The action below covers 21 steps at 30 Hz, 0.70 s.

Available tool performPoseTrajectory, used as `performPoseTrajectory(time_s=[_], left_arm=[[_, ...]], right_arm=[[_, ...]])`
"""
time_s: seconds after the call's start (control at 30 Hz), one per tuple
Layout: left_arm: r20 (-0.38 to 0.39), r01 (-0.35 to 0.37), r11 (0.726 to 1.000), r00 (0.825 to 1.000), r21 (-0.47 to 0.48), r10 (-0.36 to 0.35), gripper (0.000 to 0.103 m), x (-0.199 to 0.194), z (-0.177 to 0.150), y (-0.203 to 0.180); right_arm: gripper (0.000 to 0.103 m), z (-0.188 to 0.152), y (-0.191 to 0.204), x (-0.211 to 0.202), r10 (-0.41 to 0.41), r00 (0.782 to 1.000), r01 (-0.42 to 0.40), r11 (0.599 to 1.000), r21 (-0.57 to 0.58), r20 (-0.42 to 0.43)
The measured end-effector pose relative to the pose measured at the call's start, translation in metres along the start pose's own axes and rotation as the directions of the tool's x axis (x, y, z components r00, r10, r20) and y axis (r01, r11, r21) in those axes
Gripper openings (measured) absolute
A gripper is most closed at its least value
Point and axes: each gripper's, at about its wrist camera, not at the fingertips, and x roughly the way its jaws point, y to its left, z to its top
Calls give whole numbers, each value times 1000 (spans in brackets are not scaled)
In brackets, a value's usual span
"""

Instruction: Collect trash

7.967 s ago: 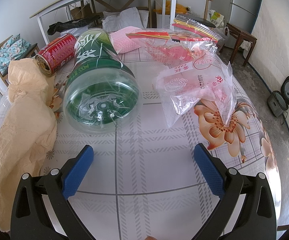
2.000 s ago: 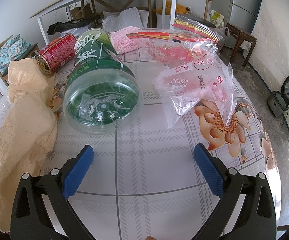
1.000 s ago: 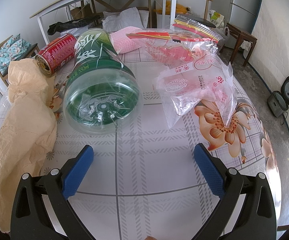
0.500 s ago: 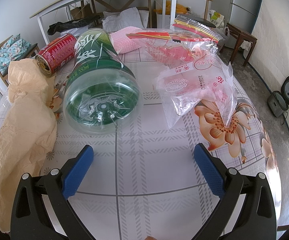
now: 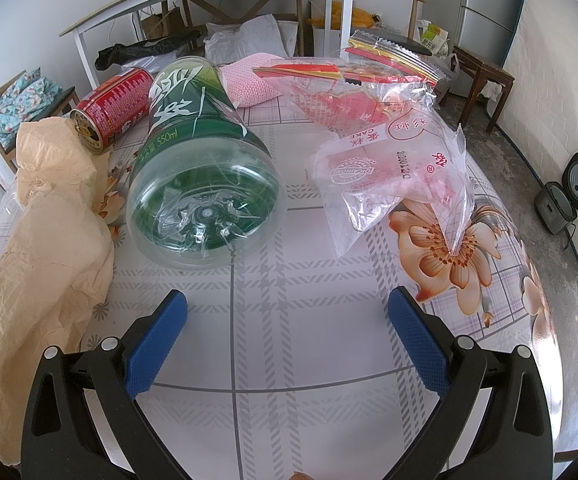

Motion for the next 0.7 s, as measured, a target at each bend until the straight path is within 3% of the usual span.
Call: performPoseTrajectory(time_s=[0.27, 0.37, 0.5, 0.7], left_arm=[[3, -25, 1000, 1000, 13, 25, 93, -2, 1, -1], [-2, -30, 999, 1000, 34, 30, 75, -2, 0, -5], [-3, -36, 997, 999, 68, 36, 67, -2, 0, -11], [-9, -36, 993, 999, 114, 37, 37, -3, -4, -19]], right_arm=[[97, 0, 0, 0, 0, 1000, 0, 1000, 0, 0], [97, 0, 0, 0, 0, 1000, 0, 1000, 0, 0], [97, 0, 0, 0, 0, 1000, 0, 1000, 0, 0], [97, 0, 0, 0, 0, 1000, 0, 1000, 0, 0]])
